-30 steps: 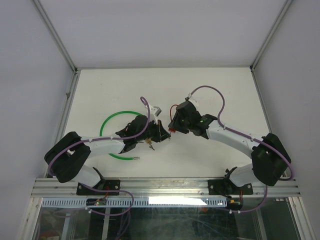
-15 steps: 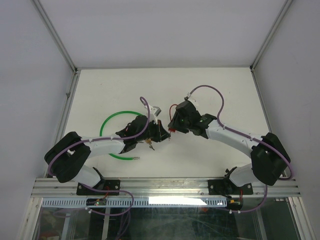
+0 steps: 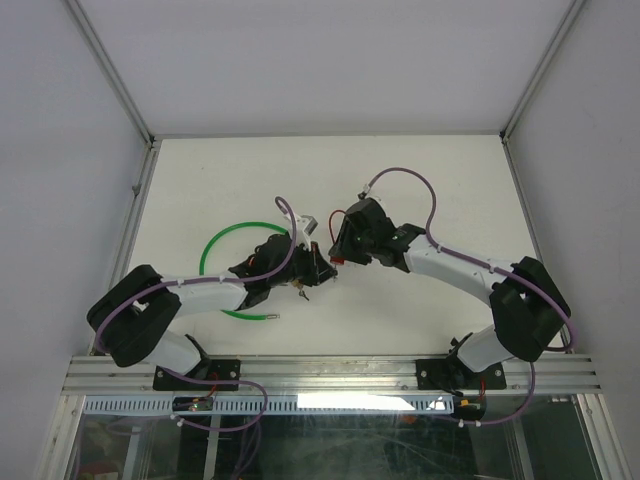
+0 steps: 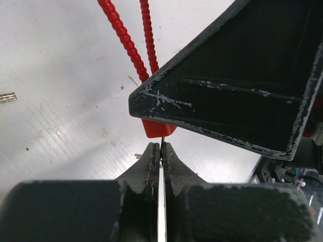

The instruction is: Unlock with the key

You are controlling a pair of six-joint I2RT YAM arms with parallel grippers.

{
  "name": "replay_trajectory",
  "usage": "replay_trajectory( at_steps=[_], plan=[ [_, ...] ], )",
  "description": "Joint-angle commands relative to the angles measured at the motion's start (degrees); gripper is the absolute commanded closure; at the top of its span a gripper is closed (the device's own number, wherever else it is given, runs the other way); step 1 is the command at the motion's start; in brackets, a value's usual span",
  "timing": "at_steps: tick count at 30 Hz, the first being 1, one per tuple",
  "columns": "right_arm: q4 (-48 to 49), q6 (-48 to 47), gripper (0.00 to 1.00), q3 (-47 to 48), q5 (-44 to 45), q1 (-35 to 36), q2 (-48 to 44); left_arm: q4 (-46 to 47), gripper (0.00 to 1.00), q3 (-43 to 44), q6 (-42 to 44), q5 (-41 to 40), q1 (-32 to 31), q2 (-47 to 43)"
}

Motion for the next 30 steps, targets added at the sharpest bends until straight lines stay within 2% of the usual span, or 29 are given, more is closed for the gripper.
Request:
replay_trajectory(
  at_steps=[1,5,13,22,30],
  plan=[
    [2.8,-1.2,1.0,2.6,-6.4,0.6,0.0,8.3,1.0,0.3,1.3,0.1,1.0,-3.9],
    [2.9,-2.8,1.0,2.8,-9.0,0.3,0.2,8.5,1.0,-0.7,-0.3,2.2,2.7,-4.0],
    [1.3,-4.2,1.0,3.4,-8.9,0.1,0.1,7.5,1.0,-2.3,-2.3,5.4,5.3,-6.7],
    [-0.6,-4.0,1.0,4.3,-7.0,0.1,1.0,-0.4,1.0,-0.2,-0.8,2.9,5.9,-9.9],
    [-0.5,-2.5,1.0,4.6,-6.6,0.1,2.0,-2.6,1.0,0.8,-2.1,1.5,5.9,-9.4]
  ],
)
